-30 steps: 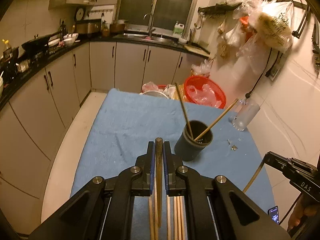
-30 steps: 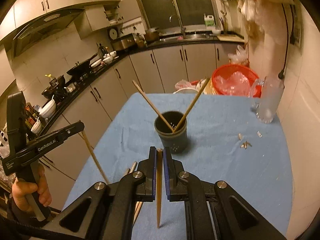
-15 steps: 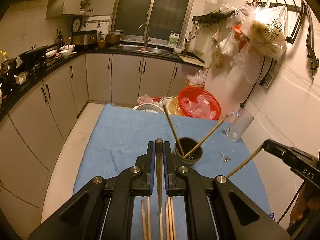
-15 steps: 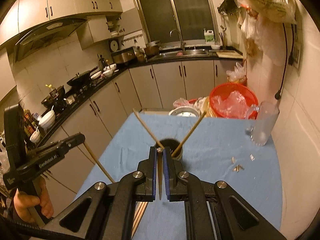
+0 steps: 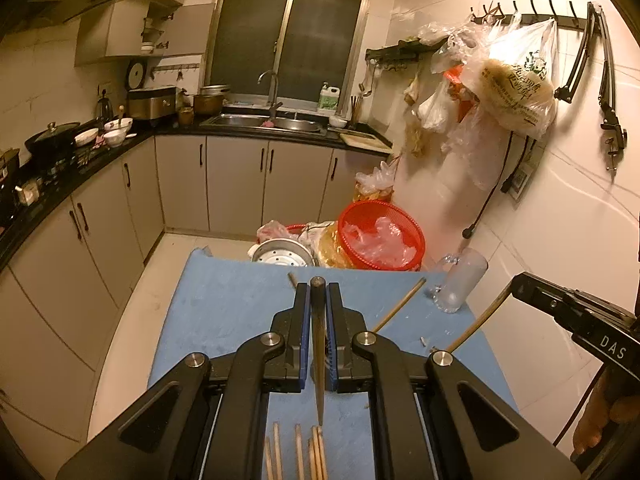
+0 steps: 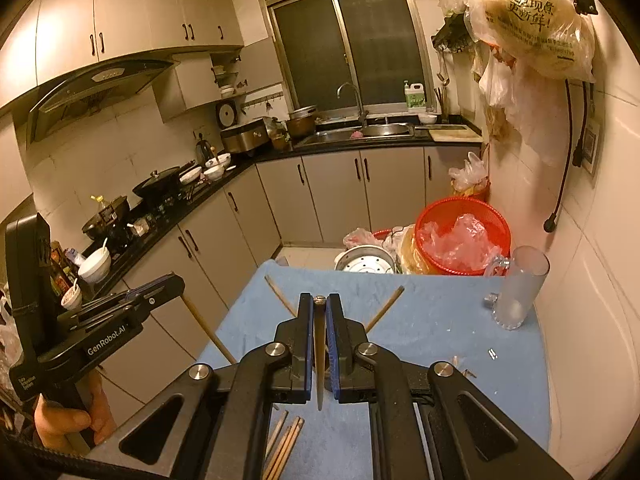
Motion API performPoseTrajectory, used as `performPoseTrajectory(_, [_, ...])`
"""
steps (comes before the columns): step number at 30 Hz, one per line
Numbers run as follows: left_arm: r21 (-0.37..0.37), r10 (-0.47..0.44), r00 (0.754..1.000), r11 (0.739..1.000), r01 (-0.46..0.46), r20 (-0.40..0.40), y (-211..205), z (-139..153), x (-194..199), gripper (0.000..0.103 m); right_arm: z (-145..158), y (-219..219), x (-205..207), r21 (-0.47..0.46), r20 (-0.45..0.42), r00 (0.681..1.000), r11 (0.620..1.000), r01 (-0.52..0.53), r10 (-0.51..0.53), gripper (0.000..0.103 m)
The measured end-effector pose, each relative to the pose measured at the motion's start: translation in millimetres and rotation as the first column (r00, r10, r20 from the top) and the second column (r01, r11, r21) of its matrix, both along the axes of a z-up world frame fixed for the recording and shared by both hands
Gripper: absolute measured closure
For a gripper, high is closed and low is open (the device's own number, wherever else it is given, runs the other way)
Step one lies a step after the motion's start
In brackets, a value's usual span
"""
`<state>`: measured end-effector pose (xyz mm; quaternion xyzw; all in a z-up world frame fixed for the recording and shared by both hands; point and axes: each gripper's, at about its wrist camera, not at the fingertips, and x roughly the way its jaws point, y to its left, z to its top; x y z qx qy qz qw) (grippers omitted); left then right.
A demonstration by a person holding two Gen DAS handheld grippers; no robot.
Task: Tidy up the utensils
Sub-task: 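Carry the left gripper's chopstick into the black holder while the right gripper inserts its chopstick, then open the left gripper to release its chopstick while the right gripper releases too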
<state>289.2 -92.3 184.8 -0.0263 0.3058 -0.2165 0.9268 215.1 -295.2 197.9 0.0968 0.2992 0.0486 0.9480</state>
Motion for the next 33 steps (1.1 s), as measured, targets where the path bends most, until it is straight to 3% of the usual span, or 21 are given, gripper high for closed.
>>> performPoseTrajectory(4, [-0.014, 0.004, 0.999, 1.000, -0.004, 0.031, -6.3, 12.6, 7.4, 0.096, 11.2, -3.8, 4.2, -0.012, 0.030, 0.999, 1.000, 0.026, -0.026, 0.097])
performPoseTrajectory(10, [-0.102, 0.025, 0.999, 0.995, -0.020, 0.047, -10.5, 22.0, 24.2, 0.096, 24.3, -9.6, 17.0, -0.011, 0.070, 0.996, 0.998, 0.059, -0.058, 0.097])
performPoseTrajectory(18, [-0.157, 0.069, 0.994, 0.986, -0.056, 0.081, -17.7, 16.6, 38.7, 0.096, 12.7, -18.3, 36.1, 0.004, 0.075, 0.994, 0.997, 0.075, -0.075, 0.097])
performPoseTrajectory(33, [-0.084, 0.072, 0.997, 0.994, -0.069, 0.033, -34.4, -39.1, 60.8, 0.096, -28.7, -25.2, 50.7, -0.018, 0.035, 0.996, 0.997, 0.081, -0.080, 0.097])
